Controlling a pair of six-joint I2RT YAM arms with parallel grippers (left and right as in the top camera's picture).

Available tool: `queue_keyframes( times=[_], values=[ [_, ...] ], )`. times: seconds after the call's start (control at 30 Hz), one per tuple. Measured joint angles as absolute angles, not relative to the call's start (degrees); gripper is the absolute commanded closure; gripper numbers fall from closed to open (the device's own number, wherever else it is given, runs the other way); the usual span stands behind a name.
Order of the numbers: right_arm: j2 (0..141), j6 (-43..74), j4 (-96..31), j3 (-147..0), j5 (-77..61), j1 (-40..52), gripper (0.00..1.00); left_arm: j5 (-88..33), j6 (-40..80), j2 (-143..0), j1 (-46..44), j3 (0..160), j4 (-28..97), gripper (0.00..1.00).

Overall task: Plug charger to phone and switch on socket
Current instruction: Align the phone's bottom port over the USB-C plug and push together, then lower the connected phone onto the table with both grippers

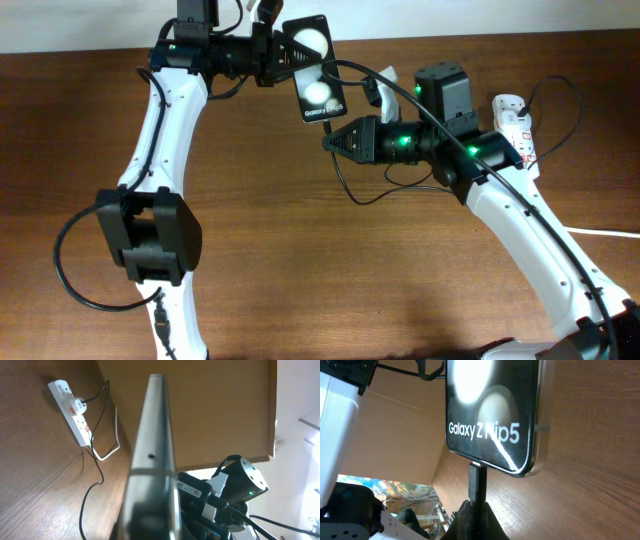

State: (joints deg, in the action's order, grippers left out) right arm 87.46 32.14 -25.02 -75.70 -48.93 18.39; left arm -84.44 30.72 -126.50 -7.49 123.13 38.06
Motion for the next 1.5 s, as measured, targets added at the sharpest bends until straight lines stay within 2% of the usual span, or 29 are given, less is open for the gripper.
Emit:
queue_keyframes(
  times=[0.67, 0.77, 0.83, 0.9, 1.07, 1.1, 1.3, 1.5],
  values=[
    [87.5, 32.2, -23.6, -74.8, -51.1, 17.2, 0.96, -83.8, 30.7, -126.5, -7.9, 123.2, 37.9, 1.0],
    [87.5, 32.2, -24.0, -74.8, -51.1, 17.2, 0.88, -83.8, 30.7, -126.5, -7.9, 123.2, 37.9, 1.0],
    [87.5, 31.6, -24.9, -74.8, -50.7, 17.0, 0.74, -84.2, 30.2, -126.5, -8.4, 123.2, 38.3, 1.0],
    [87.5, 30.7, -26.4, -74.8, -50.4, 16.2, 0.67, -84.7, 29.7, -126.5, -9.3, 123.2, 38.3, 1.0],
    [87.5, 29.2, -27.8, -74.8, -50.2, 15.9, 0.62, -85.4, 29.6, -126.5, -10.0, 123.2, 38.4, 1.0],
    [87.5, 28.9, -27.9, -74.8, -50.2, 15.9, 0.5, -85.4, 29.6, -126.5, -10.0, 123.2, 38.4, 1.0],
    [87.5, 26.5, -29.6, -74.9, -50.2, 15.9, 0.28, -83.9, 27.9, -126.5, -10.0, 123.2, 39.3, 1.0],
    [87.5, 25.2, -30.6, -74.9, -50.2, 15.9, 0.23, -74.6, 21.8, -126.6, -10.0, 123.2, 50.9, 1.0]
  ],
)
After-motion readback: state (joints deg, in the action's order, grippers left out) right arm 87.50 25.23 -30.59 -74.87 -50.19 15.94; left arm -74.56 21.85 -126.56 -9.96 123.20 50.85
